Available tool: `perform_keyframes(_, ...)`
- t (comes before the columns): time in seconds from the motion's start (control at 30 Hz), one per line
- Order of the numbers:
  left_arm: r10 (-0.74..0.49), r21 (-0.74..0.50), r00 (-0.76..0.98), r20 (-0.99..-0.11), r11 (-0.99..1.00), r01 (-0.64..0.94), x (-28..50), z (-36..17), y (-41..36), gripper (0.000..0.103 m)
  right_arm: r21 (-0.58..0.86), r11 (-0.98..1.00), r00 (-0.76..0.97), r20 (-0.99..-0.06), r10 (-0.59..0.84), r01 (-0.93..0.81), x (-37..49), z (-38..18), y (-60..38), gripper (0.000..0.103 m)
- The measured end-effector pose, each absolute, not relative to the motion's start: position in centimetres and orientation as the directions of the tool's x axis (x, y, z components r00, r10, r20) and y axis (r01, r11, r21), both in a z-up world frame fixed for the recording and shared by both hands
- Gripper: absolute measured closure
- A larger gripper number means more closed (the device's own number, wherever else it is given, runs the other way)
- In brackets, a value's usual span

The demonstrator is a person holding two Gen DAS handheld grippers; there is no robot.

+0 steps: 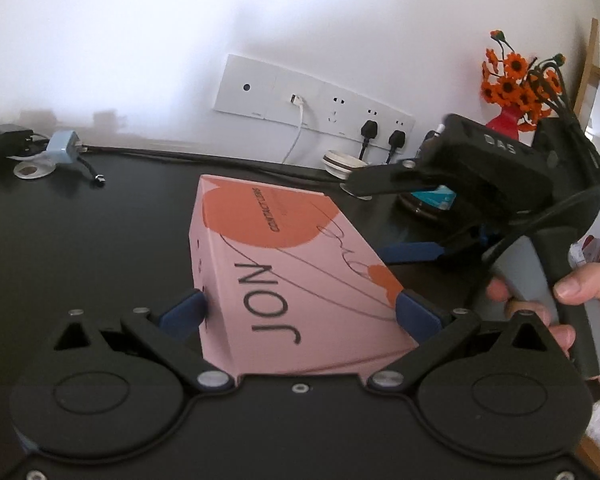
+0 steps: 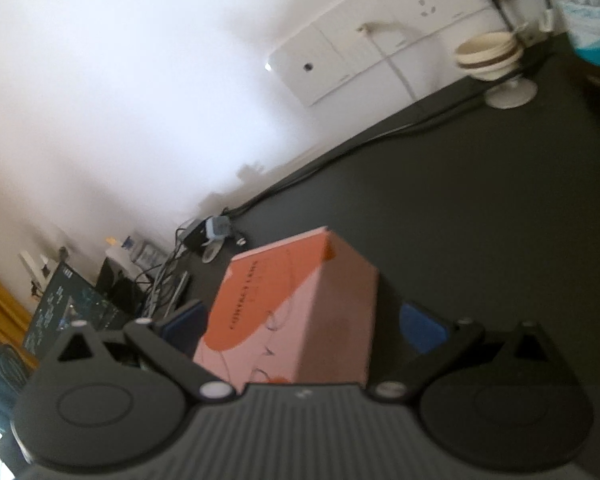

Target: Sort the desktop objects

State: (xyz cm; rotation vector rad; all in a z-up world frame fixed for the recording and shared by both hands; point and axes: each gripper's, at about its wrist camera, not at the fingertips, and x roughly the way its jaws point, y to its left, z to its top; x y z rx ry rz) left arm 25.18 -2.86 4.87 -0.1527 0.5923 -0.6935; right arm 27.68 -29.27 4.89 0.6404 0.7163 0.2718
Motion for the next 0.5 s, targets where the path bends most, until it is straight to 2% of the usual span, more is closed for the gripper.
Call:
perform_keyframes(0.27, -0.647, -0.335, 0.607, -0.460, 0.760, 0.556, 26.0, 4.5, -2.9, 0.000, 0.647, 0.762, 0.707, -0.527, 0.471, -0.025, 30.8, 4.3, -27.6, 0.001)
perform_keyframes(0.5, -0.648, -0.328, 0.605, -0.462, 0.759, 0.562, 26.0, 4.5, -3.0, 0.000, 0.615, 0.789, 0.707, -0.553, 0.442, -0.012, 31.7, 4.4, -26.9, 0.000)
